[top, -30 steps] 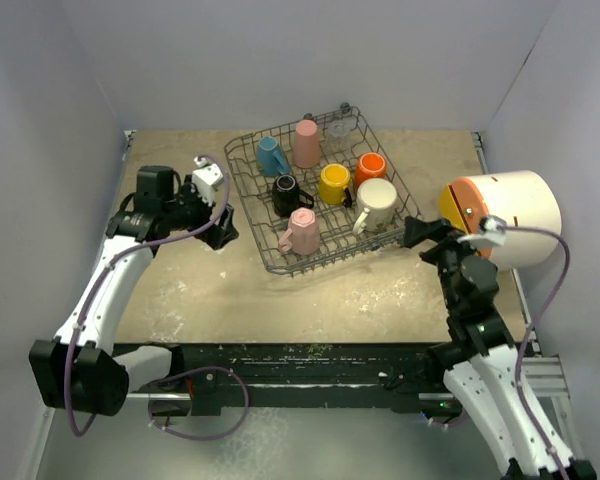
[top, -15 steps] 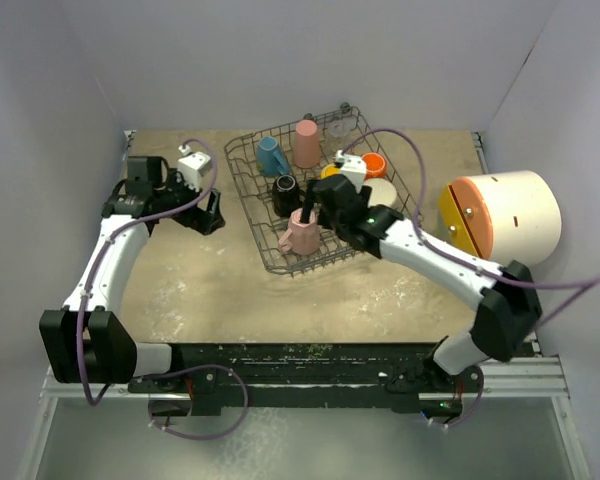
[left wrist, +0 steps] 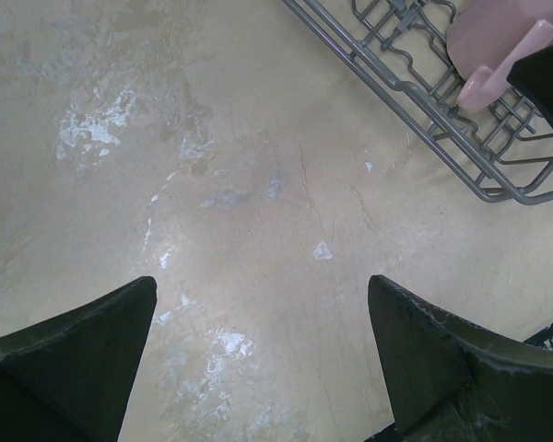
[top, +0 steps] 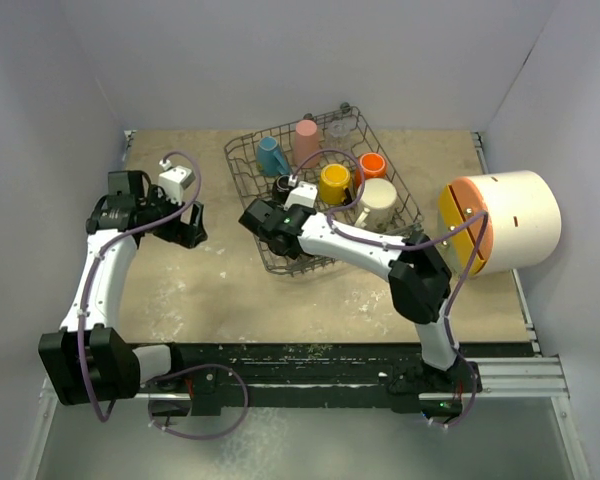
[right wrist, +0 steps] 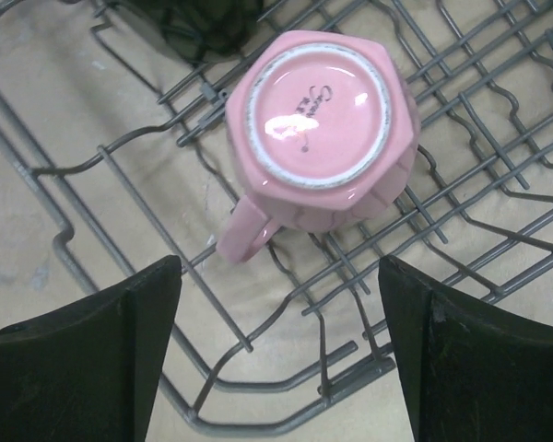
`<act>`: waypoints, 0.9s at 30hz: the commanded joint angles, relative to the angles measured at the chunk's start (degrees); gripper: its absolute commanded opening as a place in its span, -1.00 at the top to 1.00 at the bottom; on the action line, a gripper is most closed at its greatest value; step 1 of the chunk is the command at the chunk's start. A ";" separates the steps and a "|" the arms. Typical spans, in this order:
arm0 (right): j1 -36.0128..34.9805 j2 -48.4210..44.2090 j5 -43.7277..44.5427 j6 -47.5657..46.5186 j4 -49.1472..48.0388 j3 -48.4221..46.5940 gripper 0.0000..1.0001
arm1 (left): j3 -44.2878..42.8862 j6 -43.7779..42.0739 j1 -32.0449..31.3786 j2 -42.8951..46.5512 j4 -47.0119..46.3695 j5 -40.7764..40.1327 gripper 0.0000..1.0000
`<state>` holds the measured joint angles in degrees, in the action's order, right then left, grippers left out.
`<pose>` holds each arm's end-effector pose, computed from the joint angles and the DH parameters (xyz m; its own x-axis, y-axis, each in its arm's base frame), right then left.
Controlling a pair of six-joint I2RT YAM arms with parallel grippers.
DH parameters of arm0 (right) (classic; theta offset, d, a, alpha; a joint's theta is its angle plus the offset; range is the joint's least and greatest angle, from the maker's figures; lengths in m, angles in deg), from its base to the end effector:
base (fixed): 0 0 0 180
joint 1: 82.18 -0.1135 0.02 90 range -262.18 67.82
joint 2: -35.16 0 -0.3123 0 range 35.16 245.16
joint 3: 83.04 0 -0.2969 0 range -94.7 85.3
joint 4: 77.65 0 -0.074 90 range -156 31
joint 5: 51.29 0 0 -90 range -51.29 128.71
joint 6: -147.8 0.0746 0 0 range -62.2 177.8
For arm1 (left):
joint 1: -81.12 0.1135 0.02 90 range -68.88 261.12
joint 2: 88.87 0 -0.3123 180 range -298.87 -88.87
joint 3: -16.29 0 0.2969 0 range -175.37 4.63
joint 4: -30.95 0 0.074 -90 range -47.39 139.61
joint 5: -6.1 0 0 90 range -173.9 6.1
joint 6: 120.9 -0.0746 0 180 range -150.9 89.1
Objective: Unload the cups from the dish rack
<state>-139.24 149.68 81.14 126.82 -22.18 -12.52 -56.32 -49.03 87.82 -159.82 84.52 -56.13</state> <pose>0.3190 0.3997 0.2592 -0.5792 0.3734 -0.7246 0.2848 0.9256 0.2494 0.3032 0.0006 0.3071 -0.6862 0.1966 -0.7004 0.4164 0.8956 -0.1565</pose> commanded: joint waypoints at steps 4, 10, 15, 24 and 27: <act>0.28 3.83 6.08 12.01 5.24 -5.98 -0.61 | 0.29 -1.54 1.48 3.46 1.68 1.04 -0.99; 0.27 9.63 6.00 15.06 5.75 -10.82 -0.47 | -1.09 -0.99 3.20 4.26 3.82 1.33 -0.99; 0.28 12.91 6.22 17.10 8.28 -13.52 -0.35 | -1.89 -1.36 3.99 5.74 5.31 1.85 -0.99; 0.28 5.88 9.61 21.02 9.70 -2.25 -0.07 | -1.65 -1.15 4.10 6.29 5.34 1.66 -0.99; 0.33 3.24 10.78 21.06 9.63 1.33 0.03 | -1.79 -0.86 4.11 6.28 5.05 1.66 -0.99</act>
<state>-139.11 158.36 87.09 145.00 -16.61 -15.17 -56.21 -49.58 91.51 -154.32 90.31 -55.76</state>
